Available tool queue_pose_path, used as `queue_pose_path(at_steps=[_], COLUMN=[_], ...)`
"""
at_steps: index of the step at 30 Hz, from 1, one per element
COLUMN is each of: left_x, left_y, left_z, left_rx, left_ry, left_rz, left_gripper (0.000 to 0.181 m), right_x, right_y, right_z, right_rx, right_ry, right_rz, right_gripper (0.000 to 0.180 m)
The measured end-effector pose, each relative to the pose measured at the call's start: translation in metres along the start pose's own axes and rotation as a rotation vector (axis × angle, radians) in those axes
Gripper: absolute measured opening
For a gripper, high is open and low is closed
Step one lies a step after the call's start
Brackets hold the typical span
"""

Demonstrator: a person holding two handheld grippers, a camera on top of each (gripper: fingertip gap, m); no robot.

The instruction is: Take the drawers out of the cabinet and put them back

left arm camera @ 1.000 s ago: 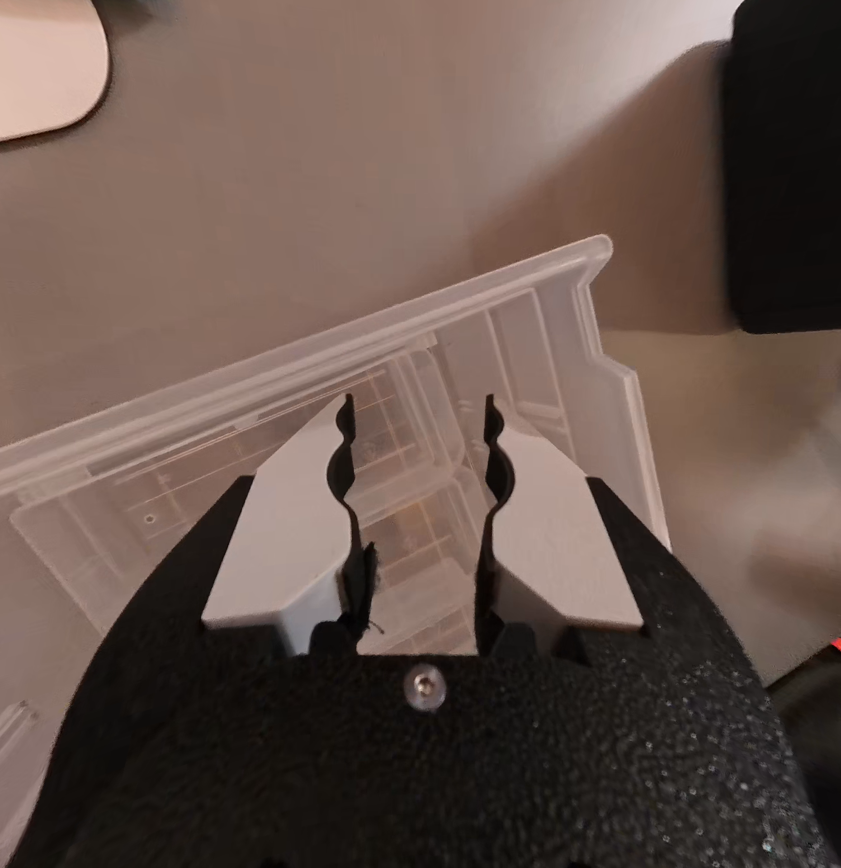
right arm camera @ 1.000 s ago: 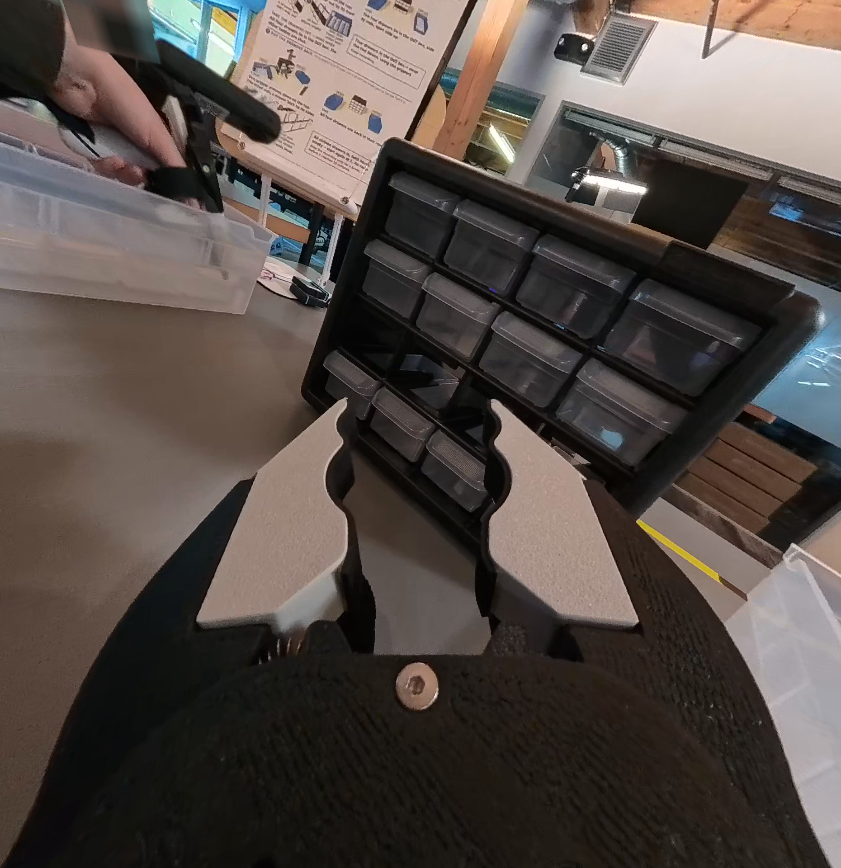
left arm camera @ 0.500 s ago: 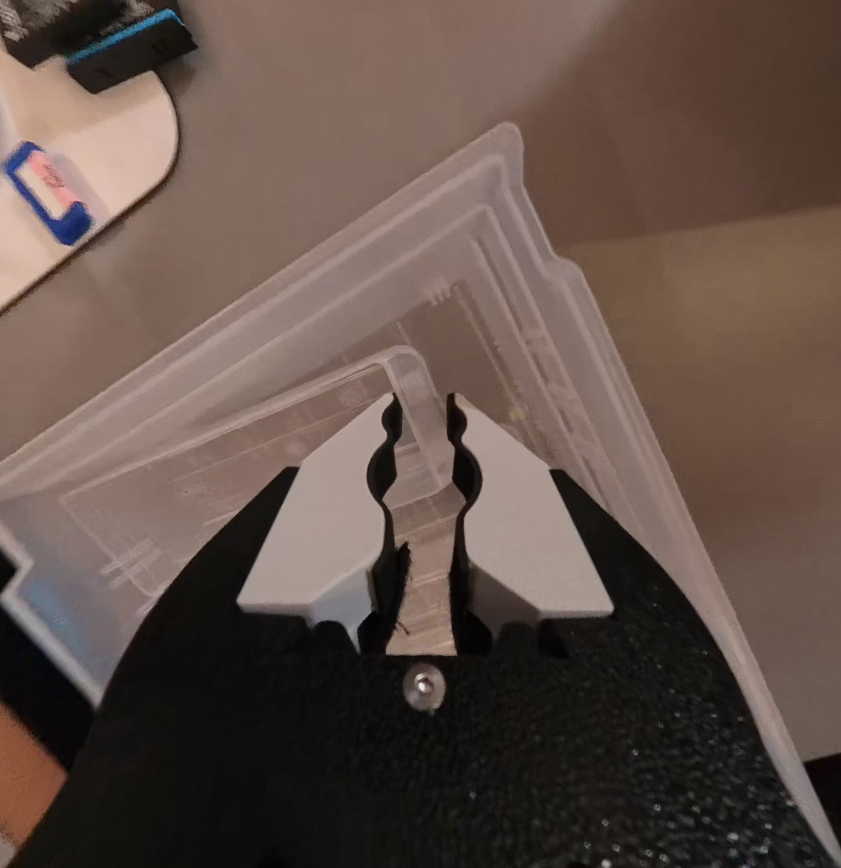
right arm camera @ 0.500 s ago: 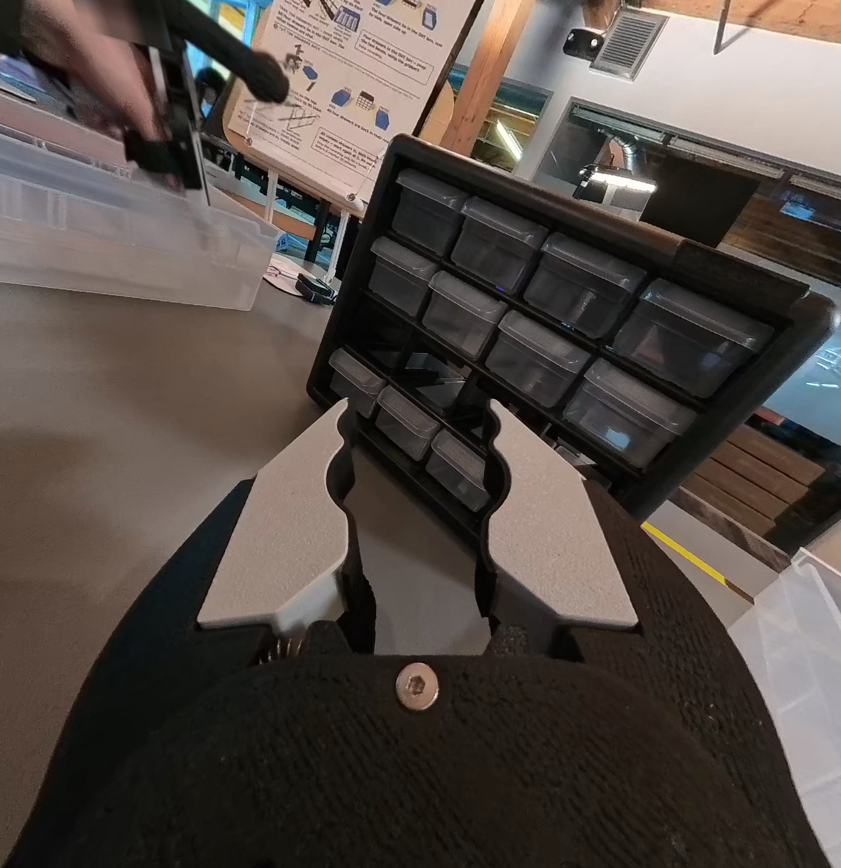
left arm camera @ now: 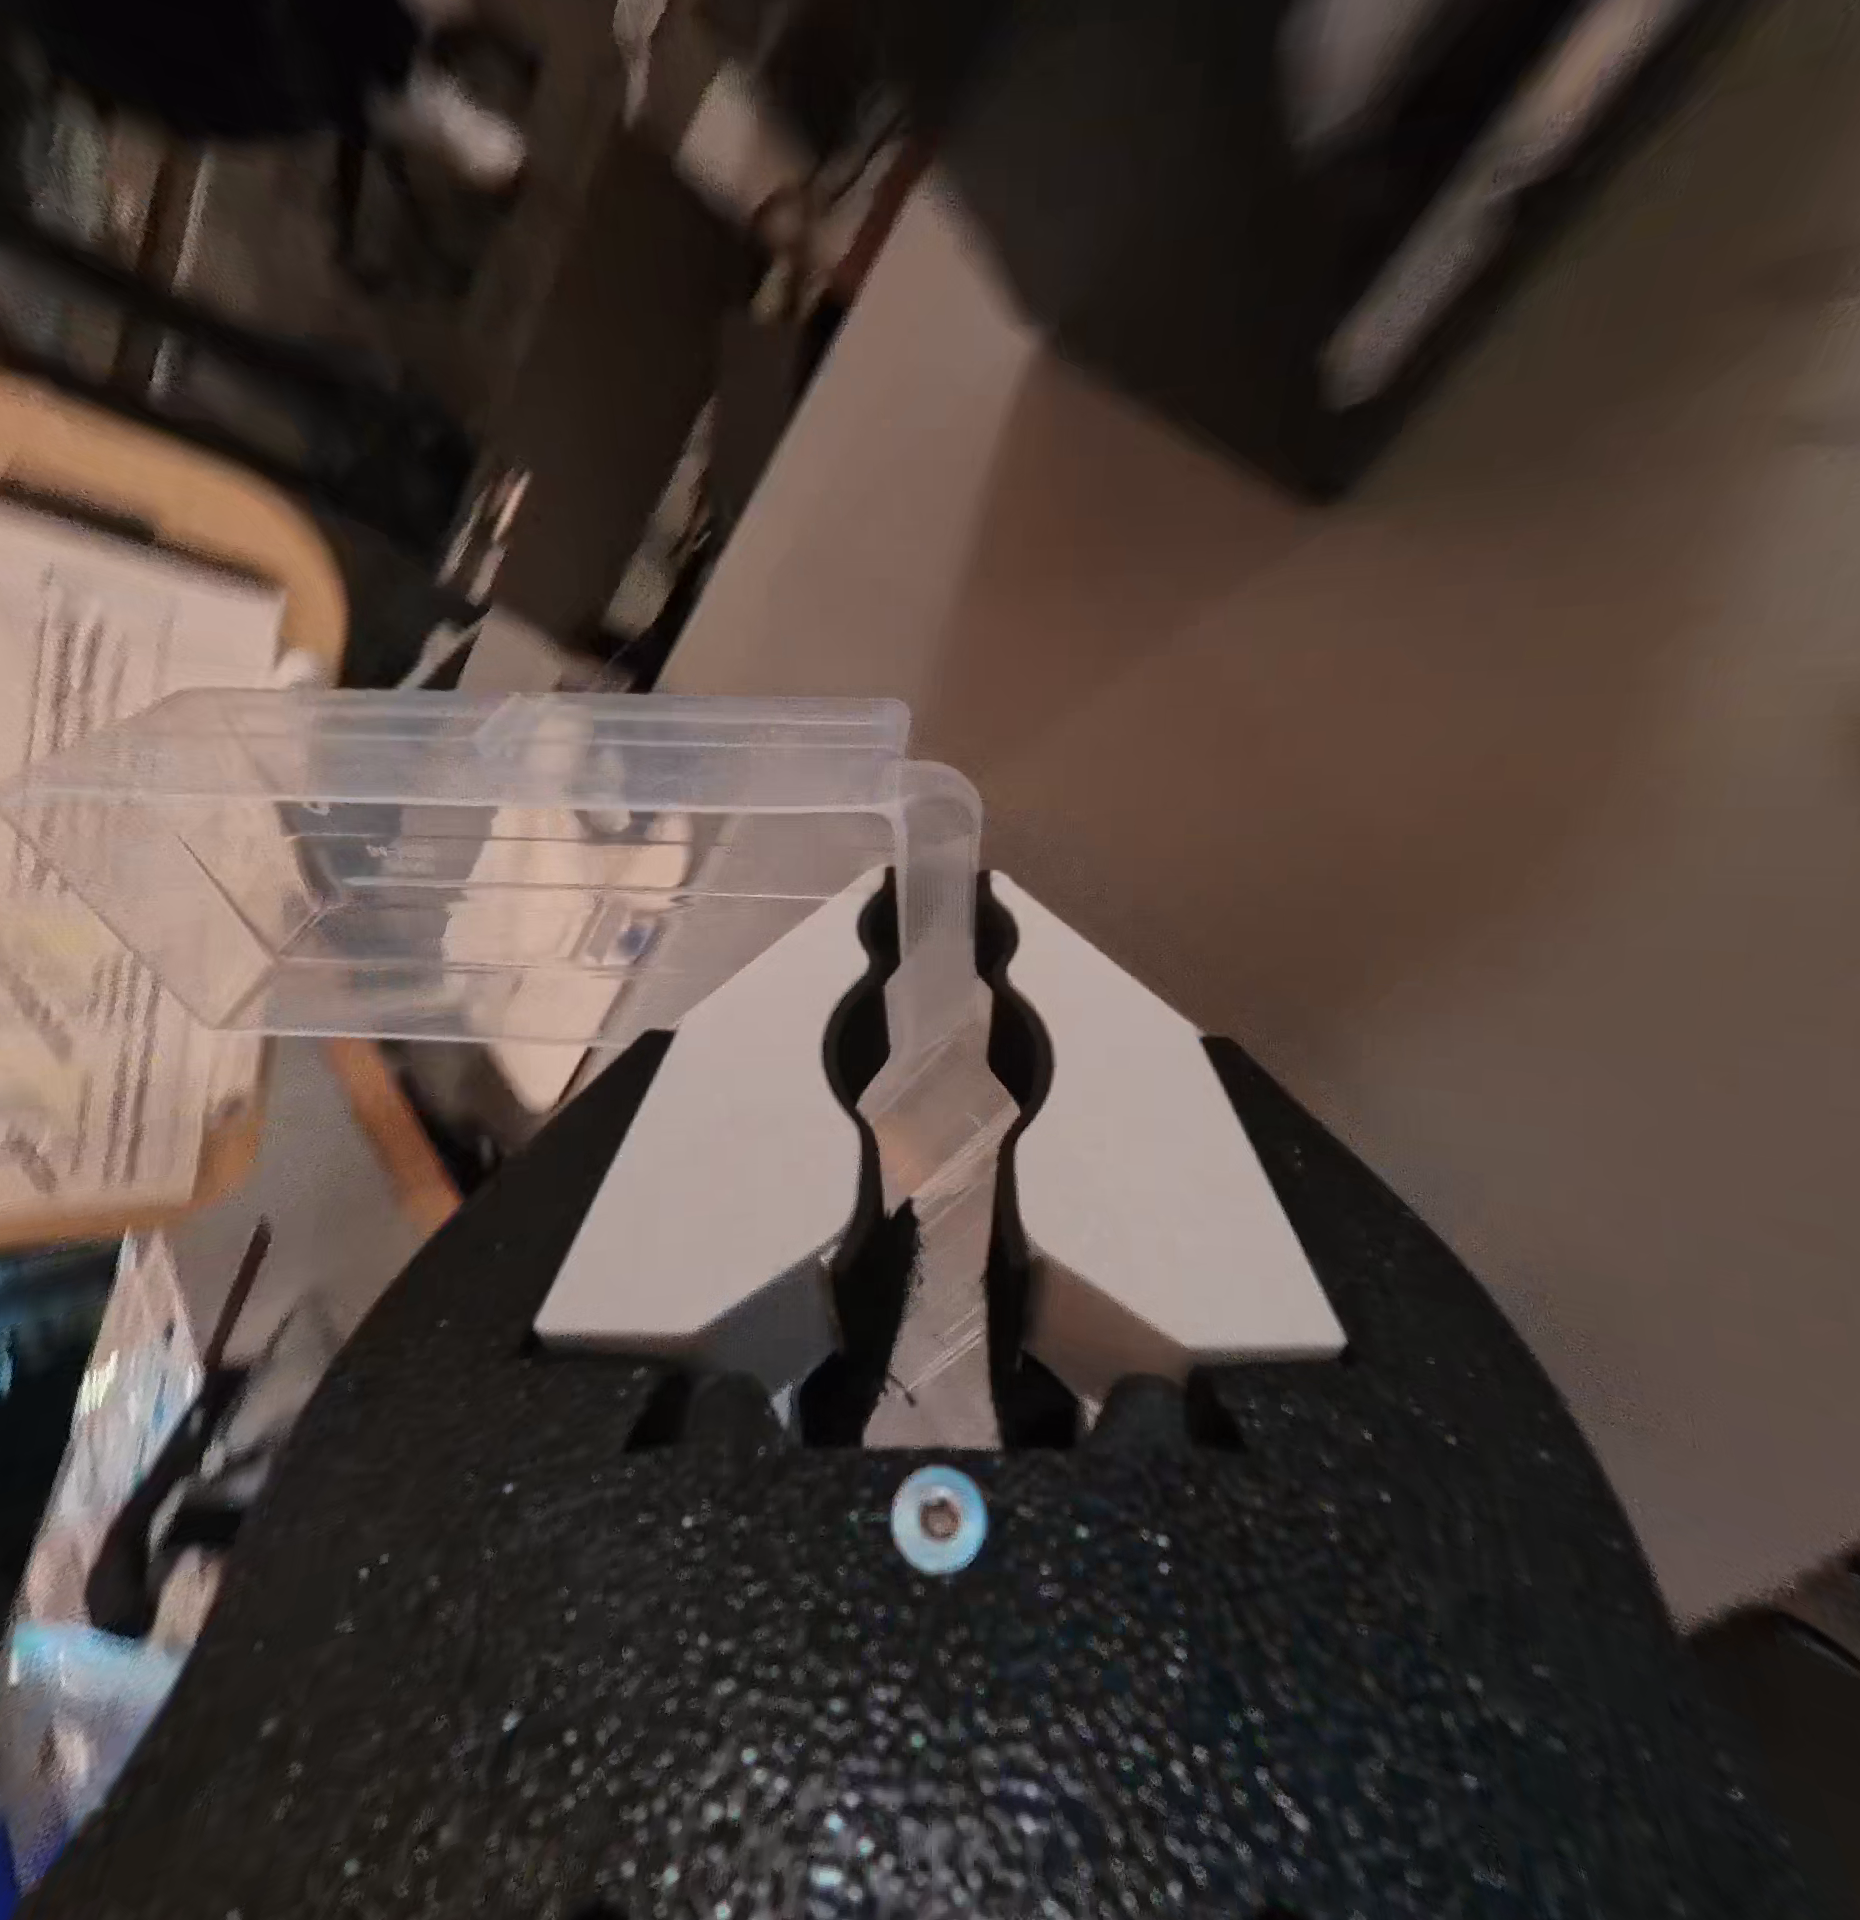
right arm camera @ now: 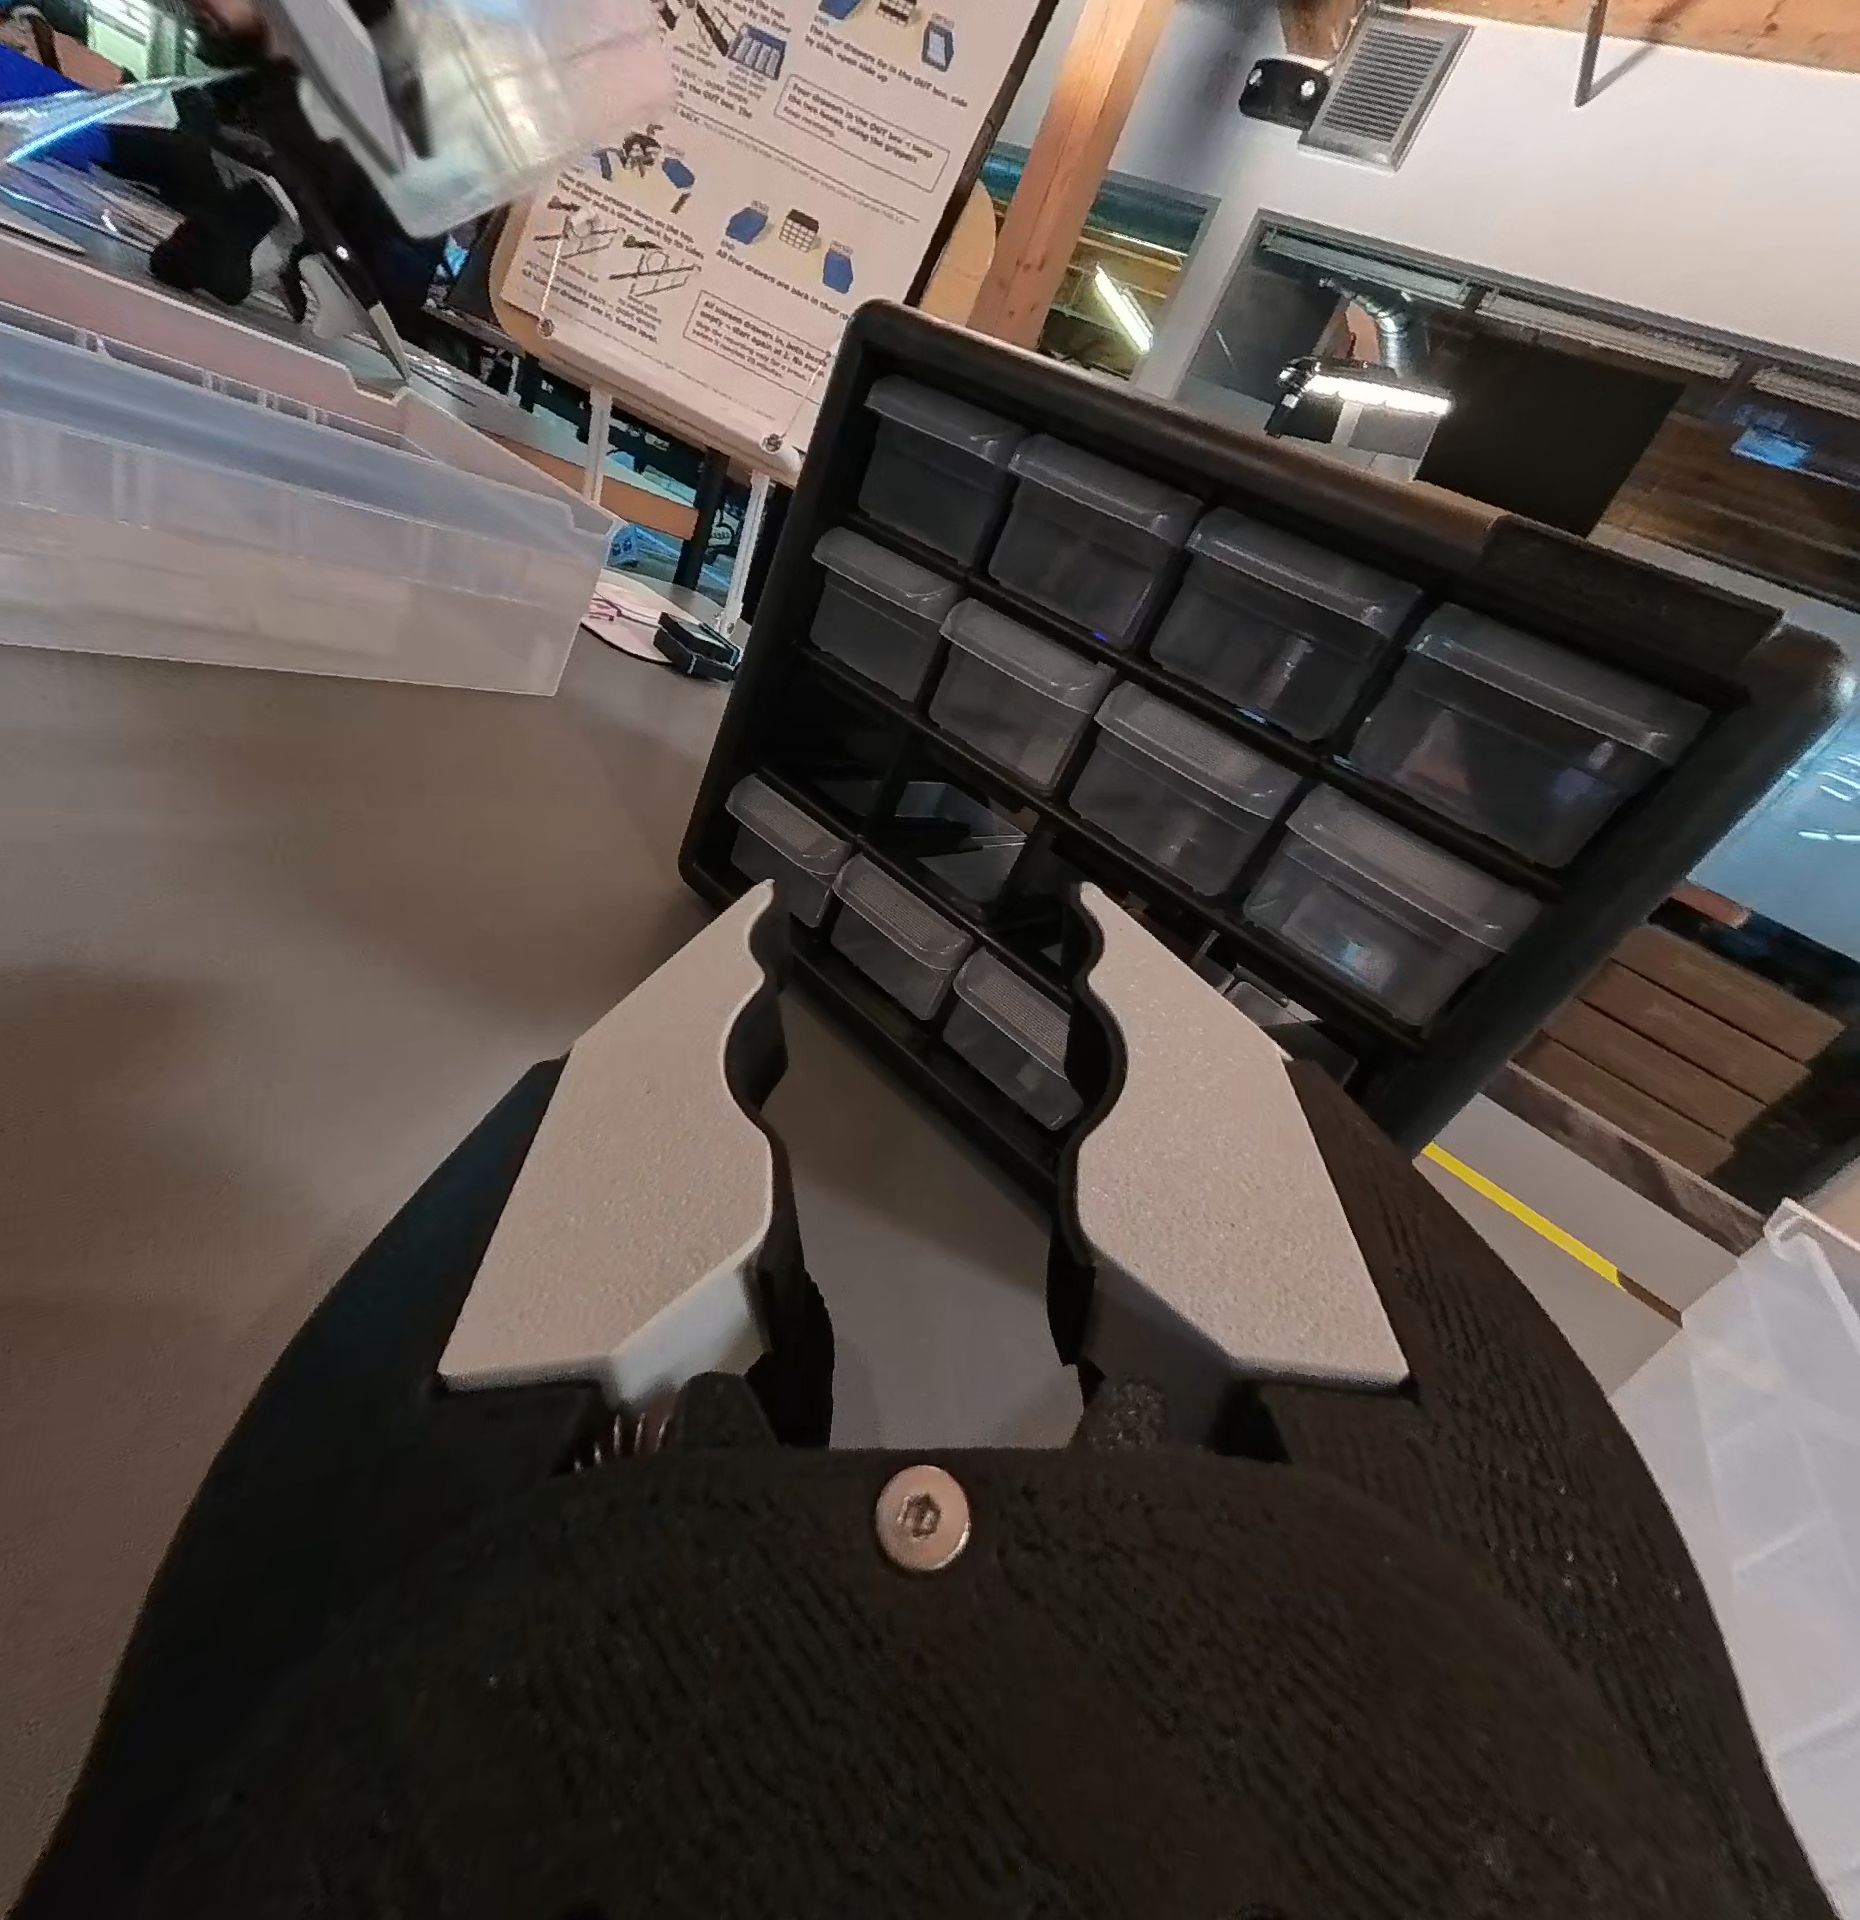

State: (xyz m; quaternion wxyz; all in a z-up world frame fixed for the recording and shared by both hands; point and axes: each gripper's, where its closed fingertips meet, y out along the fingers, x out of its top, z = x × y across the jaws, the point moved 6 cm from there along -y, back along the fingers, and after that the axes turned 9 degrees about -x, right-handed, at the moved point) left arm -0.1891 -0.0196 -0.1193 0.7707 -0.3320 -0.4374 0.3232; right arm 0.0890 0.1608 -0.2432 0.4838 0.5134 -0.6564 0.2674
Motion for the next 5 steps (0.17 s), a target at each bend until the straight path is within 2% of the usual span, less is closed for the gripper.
queue_pose_path(at_steps=[1,5], left_x=[0.011,0.034], left_y=[-0.002,0.006], left_z=[-0.023,-0.117], left_rx=[-0.049,-0.27], left_ry=[0.059,0.307], left_rz=[-0.02,-0.018], left_gripper=[0.011,0.011], right_x=[0.0,-0.001], right_y=[0.0,0.0], right_z=[-0.001,-0.003], right_rx=[-0.002,-0.011], right_ry=[0.002,0.013], right_rz=[0.0,0.001], right_gripper=[0.051,0.051])
